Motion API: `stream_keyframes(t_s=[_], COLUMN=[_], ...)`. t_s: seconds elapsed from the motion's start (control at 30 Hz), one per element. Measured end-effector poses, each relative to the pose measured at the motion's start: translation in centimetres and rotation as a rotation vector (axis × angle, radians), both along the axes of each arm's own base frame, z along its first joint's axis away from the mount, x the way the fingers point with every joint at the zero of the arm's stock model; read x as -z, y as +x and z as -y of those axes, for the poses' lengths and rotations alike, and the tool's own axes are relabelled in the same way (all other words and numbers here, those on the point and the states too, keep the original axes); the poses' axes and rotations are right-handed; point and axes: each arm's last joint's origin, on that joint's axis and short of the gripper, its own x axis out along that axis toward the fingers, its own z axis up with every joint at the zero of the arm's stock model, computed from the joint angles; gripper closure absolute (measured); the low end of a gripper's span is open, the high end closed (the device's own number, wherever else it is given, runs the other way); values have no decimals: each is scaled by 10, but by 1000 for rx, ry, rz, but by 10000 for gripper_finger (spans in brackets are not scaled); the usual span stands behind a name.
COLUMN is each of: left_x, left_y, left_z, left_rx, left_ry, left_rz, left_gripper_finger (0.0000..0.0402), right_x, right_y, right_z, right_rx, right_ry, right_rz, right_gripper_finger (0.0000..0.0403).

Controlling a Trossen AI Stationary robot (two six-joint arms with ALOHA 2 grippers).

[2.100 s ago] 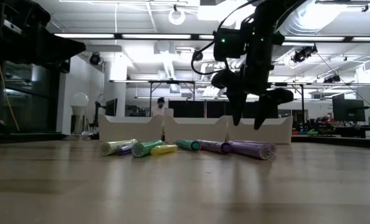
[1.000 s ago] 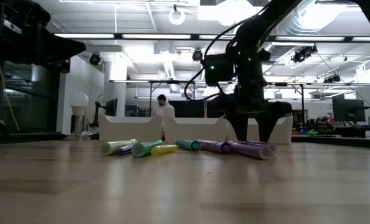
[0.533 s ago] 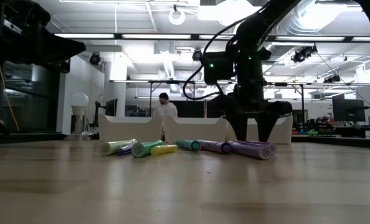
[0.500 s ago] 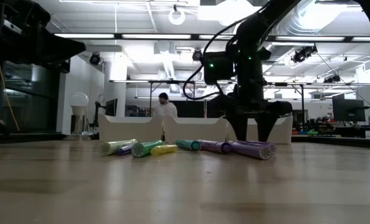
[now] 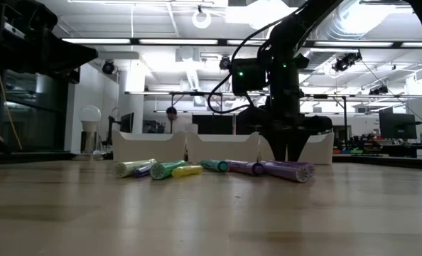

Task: Pick & Place Markers
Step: Put the blue marker pen into the right white bin

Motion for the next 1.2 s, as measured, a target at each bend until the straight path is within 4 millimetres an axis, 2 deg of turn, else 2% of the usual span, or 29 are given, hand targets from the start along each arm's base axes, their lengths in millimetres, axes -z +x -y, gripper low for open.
stream_keyframes(t_s=[0.37,0.93,1.2], left_x=[0,0,0], left_y=[0,0,0], left_z=[0,0,0], left_rx=[0,0,0], left_ry=[0,0,0], left_rz=[0,0,0], left_gripper_finger=[401,401,401], right_x=[0,0,-9], right_y=[0,-2,-5], right_z=[0,2,3], right_rx=[-29,-107,-151], right_ry=[5,10,0], right_rz=[0,0,18], right_gripper_finger=[383,384,385])
